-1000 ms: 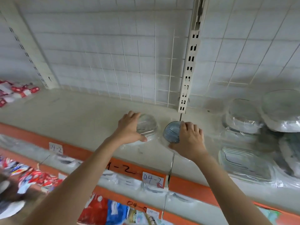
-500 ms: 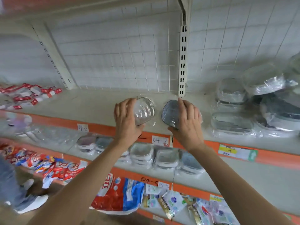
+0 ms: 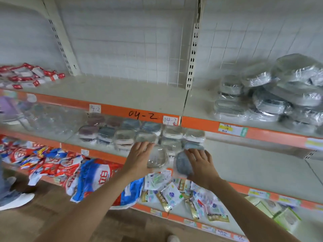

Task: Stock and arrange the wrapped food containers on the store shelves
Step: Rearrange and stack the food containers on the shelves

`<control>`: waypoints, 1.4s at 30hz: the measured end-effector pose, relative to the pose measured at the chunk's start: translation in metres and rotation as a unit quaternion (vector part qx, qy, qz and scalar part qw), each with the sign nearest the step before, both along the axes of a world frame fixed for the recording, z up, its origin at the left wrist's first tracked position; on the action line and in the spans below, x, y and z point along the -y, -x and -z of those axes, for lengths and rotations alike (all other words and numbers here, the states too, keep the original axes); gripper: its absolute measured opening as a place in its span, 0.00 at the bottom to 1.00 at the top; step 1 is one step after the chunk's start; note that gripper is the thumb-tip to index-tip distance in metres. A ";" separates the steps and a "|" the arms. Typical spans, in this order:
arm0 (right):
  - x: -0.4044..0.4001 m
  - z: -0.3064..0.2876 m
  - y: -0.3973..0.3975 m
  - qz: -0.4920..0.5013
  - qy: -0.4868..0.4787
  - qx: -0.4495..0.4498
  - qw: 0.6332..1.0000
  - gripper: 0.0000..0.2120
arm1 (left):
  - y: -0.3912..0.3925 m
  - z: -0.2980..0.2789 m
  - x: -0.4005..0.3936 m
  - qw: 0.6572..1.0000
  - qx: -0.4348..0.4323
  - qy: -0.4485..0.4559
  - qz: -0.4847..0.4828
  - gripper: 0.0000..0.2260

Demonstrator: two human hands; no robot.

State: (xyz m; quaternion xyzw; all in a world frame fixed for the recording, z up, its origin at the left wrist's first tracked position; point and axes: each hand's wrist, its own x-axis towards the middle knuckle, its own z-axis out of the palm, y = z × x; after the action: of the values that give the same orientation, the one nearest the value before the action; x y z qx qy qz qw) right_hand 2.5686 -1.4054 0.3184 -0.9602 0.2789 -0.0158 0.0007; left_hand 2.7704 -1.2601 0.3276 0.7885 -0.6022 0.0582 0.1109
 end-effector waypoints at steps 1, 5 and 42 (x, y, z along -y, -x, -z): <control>0.001 0.013 0.003 0.011 -0.010 -0.006 1.000 0.43 | 0.000 0.010 0.005 1.000 -0.009 -0.015 -0.001 0.41; 0.022 0.059 0.008 0.059 -0.020 -0.008 0.998 0.39 | -0.003 0.058 0.039 0.996 -0.060 -0.061 -0.003 0.36; 0.070 -0.042 0.032 0.062 0.022 0.043 0.997 0.20 | 0.028 -0.036 0.128 0.976 0.009 -0.027 0.214 0.10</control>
State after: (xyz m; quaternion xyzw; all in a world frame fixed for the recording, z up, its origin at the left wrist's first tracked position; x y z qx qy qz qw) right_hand 2.5367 -1.4750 0.3603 -0.9392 0.3374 -0.0629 -0.0099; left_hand 2.7428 -1.3880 0.3638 0.6433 -0.7595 0.0243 0.0939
